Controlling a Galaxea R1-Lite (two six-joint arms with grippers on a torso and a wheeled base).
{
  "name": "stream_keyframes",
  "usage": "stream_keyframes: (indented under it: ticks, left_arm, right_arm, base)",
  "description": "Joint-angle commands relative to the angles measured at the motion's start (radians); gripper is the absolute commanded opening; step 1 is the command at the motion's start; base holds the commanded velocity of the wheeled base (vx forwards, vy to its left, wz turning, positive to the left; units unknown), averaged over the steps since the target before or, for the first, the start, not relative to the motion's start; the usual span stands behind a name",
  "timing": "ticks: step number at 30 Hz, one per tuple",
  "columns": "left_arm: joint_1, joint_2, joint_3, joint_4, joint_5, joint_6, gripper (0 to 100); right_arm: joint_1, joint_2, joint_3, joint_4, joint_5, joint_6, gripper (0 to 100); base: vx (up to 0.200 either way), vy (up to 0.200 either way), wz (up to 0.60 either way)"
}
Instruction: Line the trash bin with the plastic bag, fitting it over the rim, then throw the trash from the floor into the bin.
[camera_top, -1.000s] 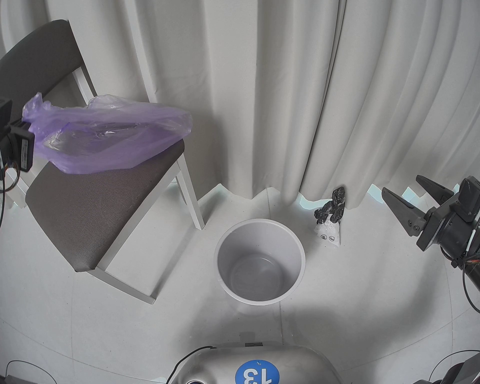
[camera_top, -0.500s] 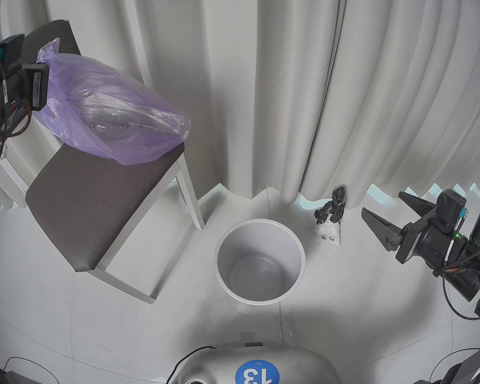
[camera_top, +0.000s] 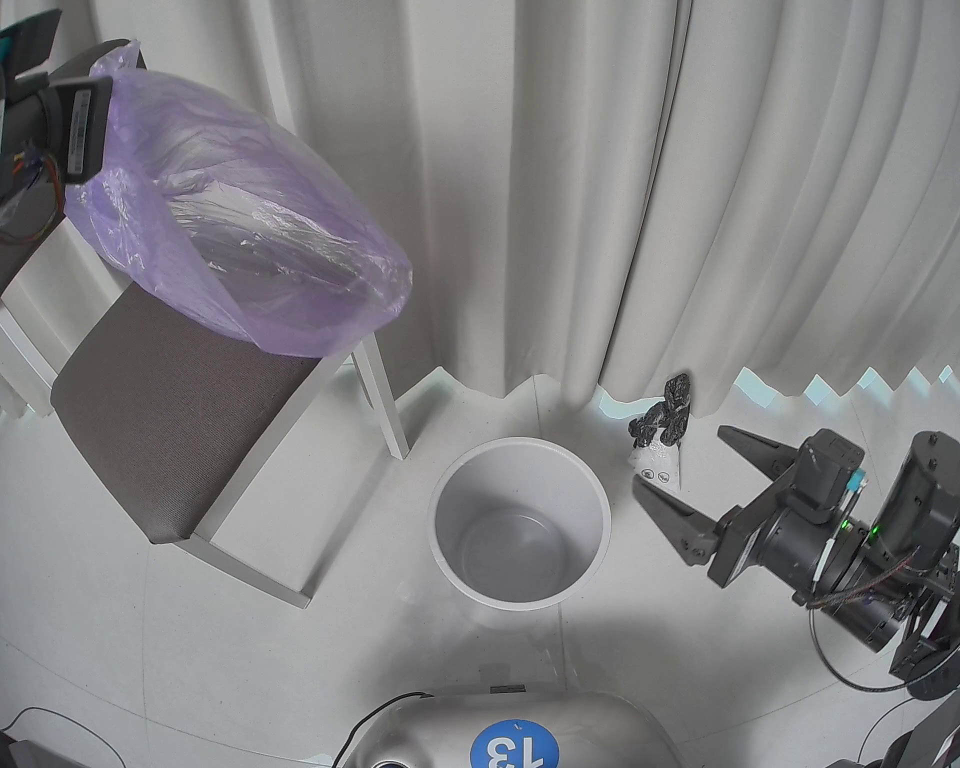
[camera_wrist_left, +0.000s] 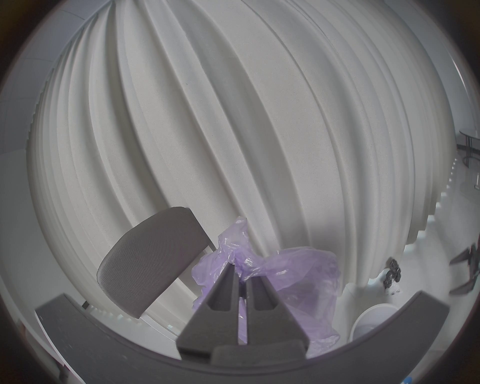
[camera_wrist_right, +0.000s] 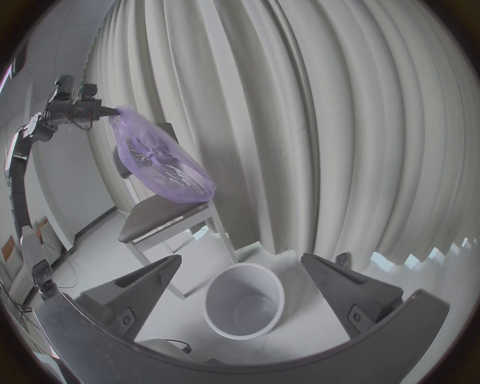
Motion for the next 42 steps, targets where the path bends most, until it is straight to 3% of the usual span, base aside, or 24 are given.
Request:
stream_keyframes:
  ticks: [1,7,23,26,34,42]
  left_arm:
    - [-0.081,0.045,-0.083,0.030,0.026,0.001,0]
    - [-0.147,0.068,-0.118,0.032,0.077,0.013,0]
    - [-0.192,0.060,-0.109,0.027,0.083,0.040,0]
    - [-0.202,0.065,-0.111,0.019,0.091,0.040,0]
    - [-0.207,0.072,-0.101,0.013,0.095,0.040,0]
    - [-0.253,0.077,-0.095,0.009,0.128,0.039,0]
  right_arm:
    - [0.091,0.123,0.005,-0.086,-0.036,0.030,100]
    - [0.112,0.212,0.036,-0.199,-0.061,0.034,100]
    - [0.232,0.390,0.046,-0.325,-0.078,0.079,100]
    - [0.283,0.404,-0.027,-0.325,-0.159,0.122,100]
    - [0.376,0.596,-0.247,-0.325,-0.368,0.126,100]
    - [0.372,0.594,-0.388,-0.291,-0.369,0.133,100]
  base:
    - [0.000,0.000,0.00]
    - [0.000,0.000,0.00]
    - [0.000,0.000,0.00]
    - [0.000,0.000,0.00]
    - [0.000,0.000,0.00]
    - [0.000,0.000,0.00]
